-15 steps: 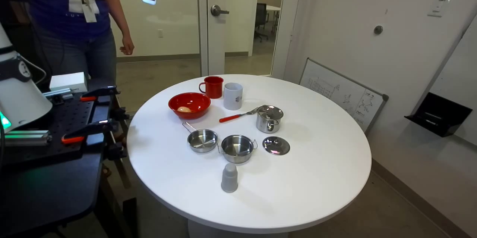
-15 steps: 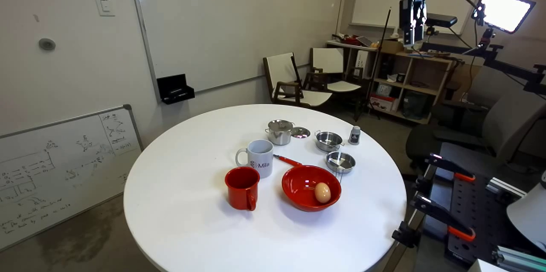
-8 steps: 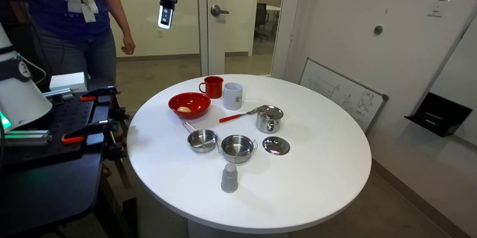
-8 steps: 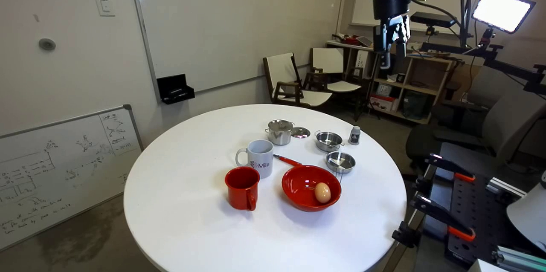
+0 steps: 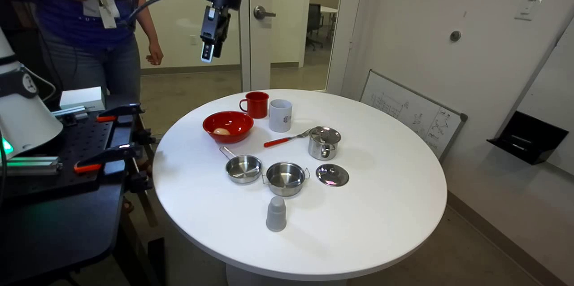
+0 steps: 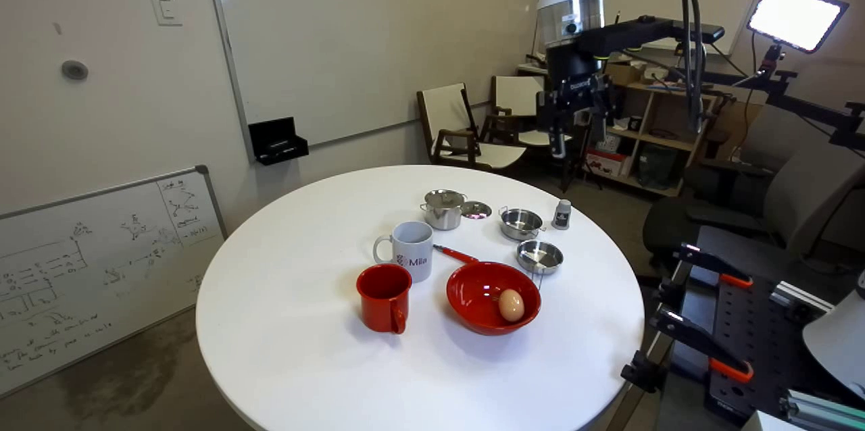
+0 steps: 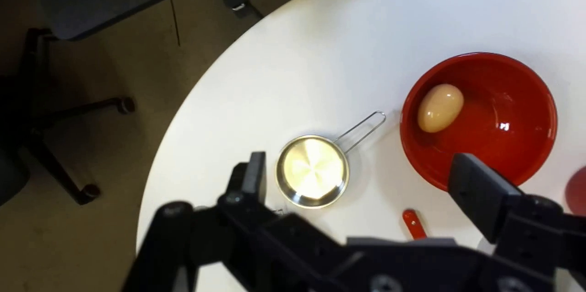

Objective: Take the egg from the bowl and put it on the table

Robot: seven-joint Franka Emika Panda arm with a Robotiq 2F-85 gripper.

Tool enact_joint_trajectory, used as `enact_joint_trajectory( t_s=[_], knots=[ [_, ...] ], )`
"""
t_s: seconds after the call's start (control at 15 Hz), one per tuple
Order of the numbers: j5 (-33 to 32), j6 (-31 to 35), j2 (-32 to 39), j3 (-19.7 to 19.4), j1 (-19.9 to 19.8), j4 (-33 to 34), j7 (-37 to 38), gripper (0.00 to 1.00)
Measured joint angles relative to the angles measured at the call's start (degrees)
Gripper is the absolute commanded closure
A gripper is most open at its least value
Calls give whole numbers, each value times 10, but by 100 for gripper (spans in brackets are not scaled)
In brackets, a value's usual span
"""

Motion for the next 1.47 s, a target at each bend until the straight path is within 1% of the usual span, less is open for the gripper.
enact_joint_trajectory(
  t_s=[0.13, 0.27, 0.67, 0.87, 1.07, 1.2, 1.47],
  knots=[
    [20, 15, 23, 5, 11, 0, 1, 0],
    [21, 19, 37, 7, 16, 0, 1, 0],
    [22, 20, 41, 8, 17, 1, 3, 0],
    [43, 34, 58, 11, 27, 0, 25, 0],
    [82, 69, 94, 20, 43, 0, 58, 0],
    [106, 105, 118, 24, 54, -1, 81, 0],
    [113, 195, 161, 22, 71, -9, 160, 0]
  ],
)
